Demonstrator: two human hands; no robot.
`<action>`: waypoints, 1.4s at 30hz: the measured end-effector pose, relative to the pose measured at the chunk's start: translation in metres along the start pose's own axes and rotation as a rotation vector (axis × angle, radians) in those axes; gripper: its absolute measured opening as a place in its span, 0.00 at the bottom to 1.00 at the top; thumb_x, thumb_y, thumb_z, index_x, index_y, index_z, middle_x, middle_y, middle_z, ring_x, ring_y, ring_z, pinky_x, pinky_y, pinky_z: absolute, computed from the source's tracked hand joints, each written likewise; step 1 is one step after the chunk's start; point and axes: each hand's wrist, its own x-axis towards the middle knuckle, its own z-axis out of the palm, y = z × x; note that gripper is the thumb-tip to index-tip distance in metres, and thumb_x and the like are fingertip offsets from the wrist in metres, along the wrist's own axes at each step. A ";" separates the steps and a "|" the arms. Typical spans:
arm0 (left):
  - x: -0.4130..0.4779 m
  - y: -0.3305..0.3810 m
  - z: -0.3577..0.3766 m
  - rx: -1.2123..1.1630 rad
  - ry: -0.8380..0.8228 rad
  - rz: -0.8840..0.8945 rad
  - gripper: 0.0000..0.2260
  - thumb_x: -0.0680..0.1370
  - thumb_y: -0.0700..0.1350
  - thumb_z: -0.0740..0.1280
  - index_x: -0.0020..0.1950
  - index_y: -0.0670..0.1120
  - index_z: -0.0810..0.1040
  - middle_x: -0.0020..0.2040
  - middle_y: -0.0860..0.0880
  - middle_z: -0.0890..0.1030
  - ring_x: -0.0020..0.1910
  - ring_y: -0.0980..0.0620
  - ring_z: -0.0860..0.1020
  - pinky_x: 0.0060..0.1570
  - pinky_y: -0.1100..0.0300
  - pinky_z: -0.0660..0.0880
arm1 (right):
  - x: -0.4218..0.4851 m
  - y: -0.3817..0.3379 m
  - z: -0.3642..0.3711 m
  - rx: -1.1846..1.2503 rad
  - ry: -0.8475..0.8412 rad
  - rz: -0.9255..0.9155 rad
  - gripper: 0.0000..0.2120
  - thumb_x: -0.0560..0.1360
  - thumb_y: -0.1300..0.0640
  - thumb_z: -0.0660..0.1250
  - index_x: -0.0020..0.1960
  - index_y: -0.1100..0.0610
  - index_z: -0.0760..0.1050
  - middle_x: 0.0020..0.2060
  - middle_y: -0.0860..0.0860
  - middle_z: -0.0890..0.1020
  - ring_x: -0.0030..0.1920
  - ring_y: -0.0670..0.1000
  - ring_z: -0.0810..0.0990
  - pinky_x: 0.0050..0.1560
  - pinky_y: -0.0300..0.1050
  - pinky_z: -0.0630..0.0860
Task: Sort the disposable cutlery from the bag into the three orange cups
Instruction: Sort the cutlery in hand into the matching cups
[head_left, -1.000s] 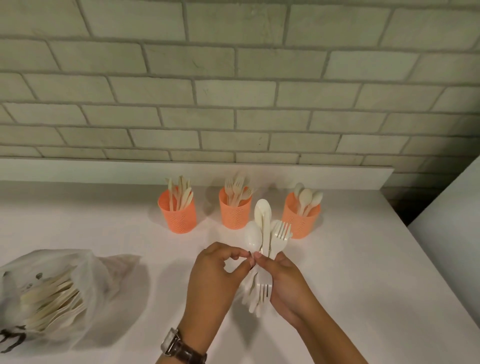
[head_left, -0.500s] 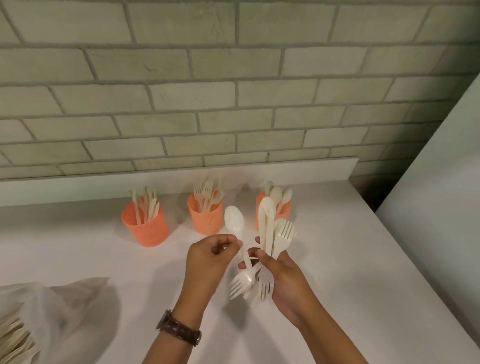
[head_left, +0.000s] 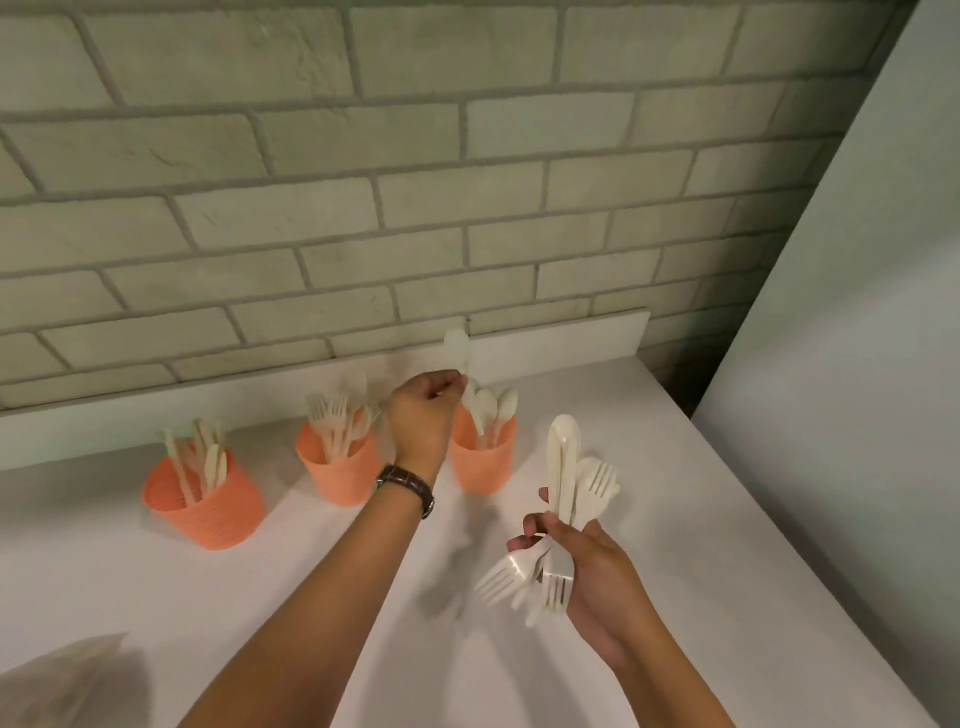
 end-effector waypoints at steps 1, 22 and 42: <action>-0.001 -0.006 0.004 0.055 -0.009 -0.005 0.08 0.73 0.40 0.70 0.50 0.40 0.82 0.48 0.45 0.83 0.41 0.57 0.77 0.35 0.81 0.68 | 0.000 -0.001 -0.001 0.006 0.004 -0.001 0.11 0.77 0.65 0.59 0.59 0.59 0.72 0.36 0.56 0.76 0.39 0.56 0.80 0.44 0.47 0.74; -0.129 -0.021 -0.131 0.101 -0.485 0.237 0.13 0.74 0.36 0.68 0.45 0.55 0.84 0.46 0.54 0.80 0.47 0.56 0.78 0.45 0.70 0.71 | -0.008 0.015 0.056 0.100 -0.226 0.325 0.13 0.72 0.60 0.64 0.56 0.59 0.72 0.50 0.60 0.80 0.51 0.60 0.81 0.59 0.61 0.74; -0.103 0.028 -0.195 0.058 -0.077 0.309 0.09 0.67 0.40 0.74 0.31 0.53 0.80 0.28 0.61 0.81 0.30 0.66 0.76 0.35 0.76 0.68 | 0.005 0.024 0.073 0.086 -0.188 0.316 0.08 0.74 0.61 0.61 0.53 0.58 0.71 0.32 0.53 0.72 0.31 0.53 0.75 0.40 0.50 0.81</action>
